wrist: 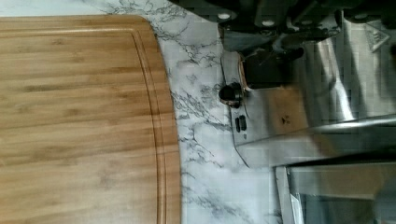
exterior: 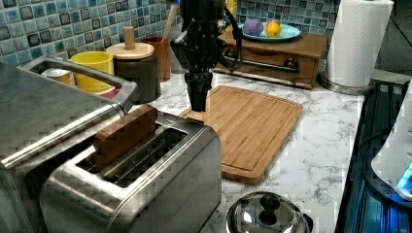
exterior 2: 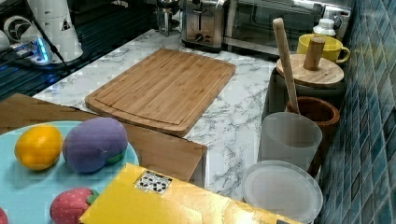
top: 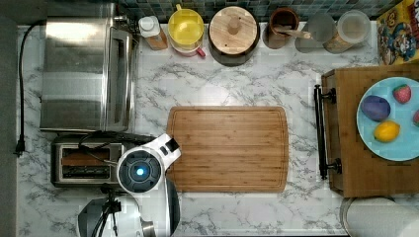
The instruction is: Turn on the toaster.
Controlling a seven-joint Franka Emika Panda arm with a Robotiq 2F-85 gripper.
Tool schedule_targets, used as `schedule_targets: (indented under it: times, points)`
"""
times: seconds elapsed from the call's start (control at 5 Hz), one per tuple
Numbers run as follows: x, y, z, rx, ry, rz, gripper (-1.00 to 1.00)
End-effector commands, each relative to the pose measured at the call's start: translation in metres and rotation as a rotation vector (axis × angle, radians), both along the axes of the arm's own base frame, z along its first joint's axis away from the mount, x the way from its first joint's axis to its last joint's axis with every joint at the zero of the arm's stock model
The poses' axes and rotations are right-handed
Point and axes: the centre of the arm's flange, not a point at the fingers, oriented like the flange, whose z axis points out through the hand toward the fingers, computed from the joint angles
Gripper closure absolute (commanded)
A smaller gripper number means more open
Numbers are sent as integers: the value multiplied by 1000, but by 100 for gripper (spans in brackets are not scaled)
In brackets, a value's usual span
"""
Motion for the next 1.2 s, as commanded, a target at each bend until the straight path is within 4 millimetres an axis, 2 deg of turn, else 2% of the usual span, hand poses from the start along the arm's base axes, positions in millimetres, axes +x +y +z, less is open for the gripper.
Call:
schedule_targets:
  times: [0.2,0.8,1.2]
  points:
    - [21,12,-9,35,31,-42,100]
    - [22,41,-45,31,89,8,100]
    - [7,33,-89,0,155,-40,100]
